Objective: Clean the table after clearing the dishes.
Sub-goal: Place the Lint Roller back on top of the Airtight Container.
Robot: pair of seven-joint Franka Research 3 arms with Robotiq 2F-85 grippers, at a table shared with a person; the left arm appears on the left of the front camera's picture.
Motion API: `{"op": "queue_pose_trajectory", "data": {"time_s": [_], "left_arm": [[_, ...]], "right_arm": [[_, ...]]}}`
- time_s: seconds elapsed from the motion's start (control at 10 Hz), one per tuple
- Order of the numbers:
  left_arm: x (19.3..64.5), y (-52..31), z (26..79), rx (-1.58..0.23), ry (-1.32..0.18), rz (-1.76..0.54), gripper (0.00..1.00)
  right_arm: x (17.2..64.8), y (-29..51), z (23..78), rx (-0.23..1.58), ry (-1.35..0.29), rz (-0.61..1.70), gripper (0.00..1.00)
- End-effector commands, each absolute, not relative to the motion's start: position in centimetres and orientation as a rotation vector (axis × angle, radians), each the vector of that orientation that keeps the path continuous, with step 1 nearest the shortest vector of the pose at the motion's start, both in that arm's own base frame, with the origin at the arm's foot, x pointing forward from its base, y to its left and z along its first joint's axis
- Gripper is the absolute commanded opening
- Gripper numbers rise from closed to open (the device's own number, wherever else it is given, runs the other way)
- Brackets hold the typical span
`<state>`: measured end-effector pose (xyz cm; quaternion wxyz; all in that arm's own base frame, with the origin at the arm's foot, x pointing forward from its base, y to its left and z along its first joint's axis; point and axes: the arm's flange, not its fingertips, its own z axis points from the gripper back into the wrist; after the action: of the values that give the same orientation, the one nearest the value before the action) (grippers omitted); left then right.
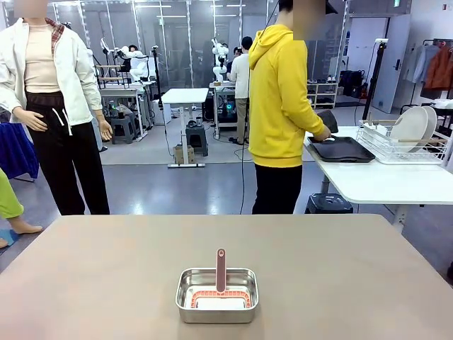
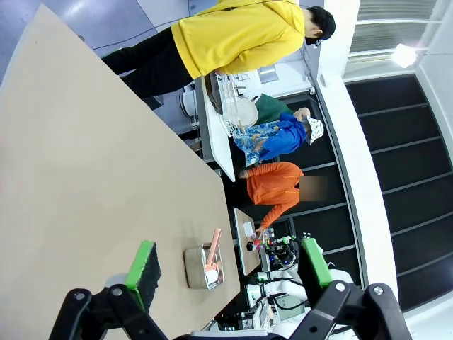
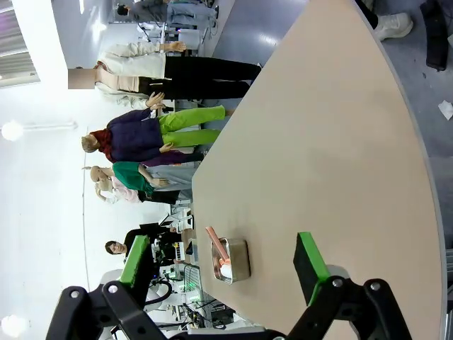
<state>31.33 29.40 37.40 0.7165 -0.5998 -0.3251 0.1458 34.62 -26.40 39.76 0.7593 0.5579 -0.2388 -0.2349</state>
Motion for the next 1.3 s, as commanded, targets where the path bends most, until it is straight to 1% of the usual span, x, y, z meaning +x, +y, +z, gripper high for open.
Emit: {"op": "queue_pose_trajectory", "data": {"time_s": [0.0, 1.2], "left_arm": [[31.18, 29.67, 37.97, -1.341, -0.710, 0.329, 1.00], [31.18, 29.67, 37.97, -1.341, -0.710, 0.329, 1.00]], "right_arm": [[34.45, -26.59, 39.87, 1.216, -0.522, -0.492, 1.00], [34.45, -26.59, 39.87, 1.216, -0.522, -0.492, 1.00]]}}
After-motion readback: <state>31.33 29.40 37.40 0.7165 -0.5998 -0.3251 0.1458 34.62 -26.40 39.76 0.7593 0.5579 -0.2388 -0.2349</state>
